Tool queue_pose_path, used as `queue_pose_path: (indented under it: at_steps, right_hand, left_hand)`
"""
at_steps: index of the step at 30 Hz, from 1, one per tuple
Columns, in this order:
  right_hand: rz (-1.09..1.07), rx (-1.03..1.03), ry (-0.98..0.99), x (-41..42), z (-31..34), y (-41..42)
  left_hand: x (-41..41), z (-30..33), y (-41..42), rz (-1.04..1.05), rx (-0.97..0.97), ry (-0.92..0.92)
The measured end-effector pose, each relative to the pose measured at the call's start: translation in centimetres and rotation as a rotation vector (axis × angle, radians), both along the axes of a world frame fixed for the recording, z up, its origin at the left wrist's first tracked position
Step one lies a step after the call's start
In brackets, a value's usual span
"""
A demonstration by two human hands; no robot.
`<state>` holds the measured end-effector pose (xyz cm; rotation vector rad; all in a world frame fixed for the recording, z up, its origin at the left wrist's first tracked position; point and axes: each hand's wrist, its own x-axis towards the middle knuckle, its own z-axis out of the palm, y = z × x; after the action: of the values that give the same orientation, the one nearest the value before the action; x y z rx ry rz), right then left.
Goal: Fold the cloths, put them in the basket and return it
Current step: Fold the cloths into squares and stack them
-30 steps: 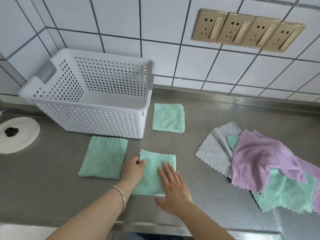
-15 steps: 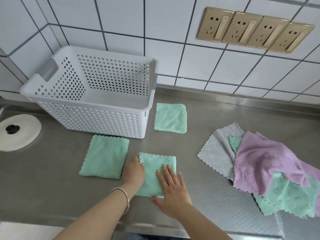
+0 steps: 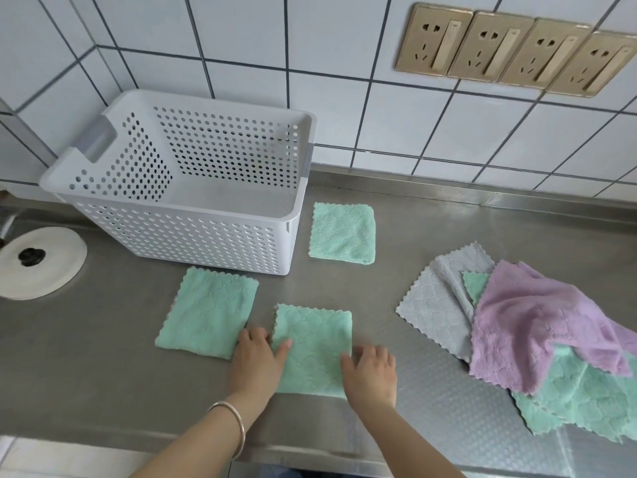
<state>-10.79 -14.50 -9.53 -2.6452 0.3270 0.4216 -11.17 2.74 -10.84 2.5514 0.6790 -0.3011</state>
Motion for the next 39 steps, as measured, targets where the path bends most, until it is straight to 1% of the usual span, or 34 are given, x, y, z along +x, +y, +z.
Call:
queue_pose_path:
  at_steps: [1, 3, 4, 6, 8, 11, 12, 14, 17, 22, 27, 32, 33, 34, 35, 36, 37, 39]
  right_hand:
    - [-0.001, 0.003, 0.086, 0.2, -0.1, 0.1]
    - [-0.018, 0.069, 0.158, 0.6, -0.2, 0.4]
    - [-0.057, 0.141, 0.168, 0.7, -0.1, 0.5]
    - [-0.169, 0.344, 0.183, 1.3, 0.6, 0.5]
    - [-0.262, 0.501, 0.146, 2.6, 1.8, -0.2]
    - [-0.296, 0.572, 0.008, 5.6, 3.5, -1.4]
    - [-0.303, 0.588, -0.03, 7.0, 4.0, -1.8]
    - [-0.306, 0.625, -0.079, 10.2, 4.8, -2.3]
    - [-0.302, 0.628, -0.094, 15.3, 5.1, -2.7]
    - [-0.347, 0.649, -0.021, 21.4, 2.6, -2.3]
    - [-0.42, 0.533, 0.003, 23.8, 0.0, -1.4]
    - [-0.418, 0.448, 0.026, 24.3, -0.1, -0.8]
    - [-0.388, 0.417, 0.018, 24.2, 0.1, -0.9]
    - [-0.35, 0.375, -0.002, 23.9, 0.6, -1.2]
    - [-0.307, 0.333, -0.038, 23.5, 1.1, -1.6]
    - [-0.262, 0.305, -0.089, 22.8, 1.6, -2.2]
    - [-0.228, 0.295, -0.147, 21.8, 2.0, -3.0]
    - [-0.181, 0.291, -0.285, 18.4, 2.9, -5.7]
  left_hand:
    - [-0.3, -0.1, -0.1, -0.019, 0.04, 0.005]
    - [-0.3, 0.1, -0.6, -0.038, 0.089, 0.001]
    - [-0.2, 0.2, -1.0, -0.033, 0.08, -0.011]
    - [0.5, 1.0, -1.7, 0.026, -0.028, -0.046]
    - [1.9, 2.0, -2.7, 0.107, -0.158, -0.088]
    - [5.1, 4.2, -4.5, 0.207, -0.354, -0.219]
    - [6.4, 4.9, -5.0, 0.205, -0.411, -0.267]
    - [9.1, 5.7, -5.9, 0.11, -0.445, -0.343]
    - [13.9, 5.6, -6.5, -0.025, -0.362, -0.364]
    - [20.6, 4.2, -6.6, -0.012, -0.293, -0.266]
    - [22.8, 1.8, -6.0, -0.025, -0.223, -0.192]
    - [22.9, 0.9, -5.8, -0.065, -0.13, -0.141]
    - [22.7, 1.0, -5.7, -0.1, -0.057, -0.166]
    - [22.3, 1.3, -5.8, -0.188, 0.066, -0.213]
    - [21.9, 1.7, -6.1, -0.31, 0.193, -0.284]
    - [21.4, 2.2, -6.6, -0.434, 0.281, -0.36]
    - [20.9, 2.8, -7.4, -0.538, 0.312, -0.435]
    - [19.5, 4.0, -10.2, -0.708, 0.283, -0.559]
